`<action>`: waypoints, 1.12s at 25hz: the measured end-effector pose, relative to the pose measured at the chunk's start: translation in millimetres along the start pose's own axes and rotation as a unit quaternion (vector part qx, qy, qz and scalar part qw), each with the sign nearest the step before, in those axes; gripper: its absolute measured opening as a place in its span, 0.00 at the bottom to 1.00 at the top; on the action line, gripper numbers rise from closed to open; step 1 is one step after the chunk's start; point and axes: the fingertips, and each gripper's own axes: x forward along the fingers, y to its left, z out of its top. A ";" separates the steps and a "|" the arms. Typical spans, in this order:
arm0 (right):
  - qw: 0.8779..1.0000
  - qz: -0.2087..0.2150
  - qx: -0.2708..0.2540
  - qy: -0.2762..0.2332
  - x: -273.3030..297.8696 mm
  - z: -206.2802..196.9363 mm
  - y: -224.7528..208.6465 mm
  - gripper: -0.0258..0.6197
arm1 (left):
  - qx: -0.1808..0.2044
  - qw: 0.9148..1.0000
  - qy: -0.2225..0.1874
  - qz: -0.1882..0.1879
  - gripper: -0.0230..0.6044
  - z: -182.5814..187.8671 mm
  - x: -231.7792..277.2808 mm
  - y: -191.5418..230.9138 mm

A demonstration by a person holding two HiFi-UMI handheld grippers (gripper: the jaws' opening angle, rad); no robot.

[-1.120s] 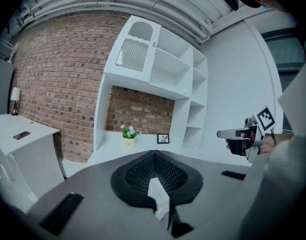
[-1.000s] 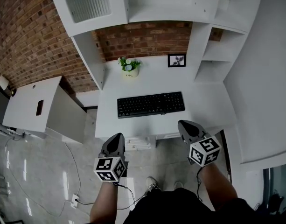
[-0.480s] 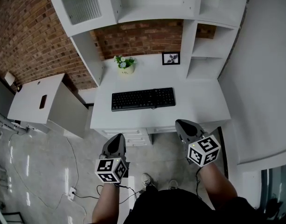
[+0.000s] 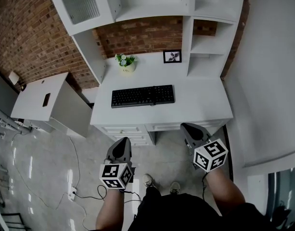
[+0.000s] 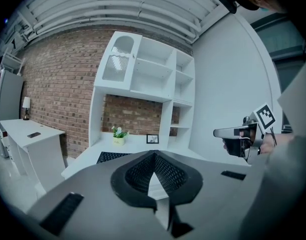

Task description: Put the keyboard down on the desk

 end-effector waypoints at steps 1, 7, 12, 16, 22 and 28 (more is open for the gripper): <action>1.000 0.002 0.000 0.000 -3.9 -0.7 -0.6 0.07 | 0.001 1.000 -0.001 0.001 0.07 -1.4 -2.0 -4.3; 1.000 0.013 0.000 -0.001 -23.1 -6.0 1.3 0.07 | 0.004 1.000 -0.002 0.009 0.07 -7.1 -18.6 -23.5; 1.000 0.024 0.001 -0.001 -33.3 -8.1 4.4 0.07 | 0.000 1.000 -0.002 0.016 0.07 -9.3 -29.4 -34.1; 1.000 0.027 0.004 0.002 -41.8 -12.8 4.4 0.07 | -0.007 1.000 -0.001 0.016 0.07 -10.5 -34.6 -44.0; 1.000 0.026 0.004 -0.002 -51.2 -13.0 -3.2 0.07 | -0.013 1.000 -0.005 0.012 0.07 -6.5 -34.8 -58.8; 1.000 0.023 0.004 -0.006 -59.5 -10.3 -3.4 0.07 | -0.006 1.000 -0.008 0.008 0.07 -2.0 -37.5 -65.2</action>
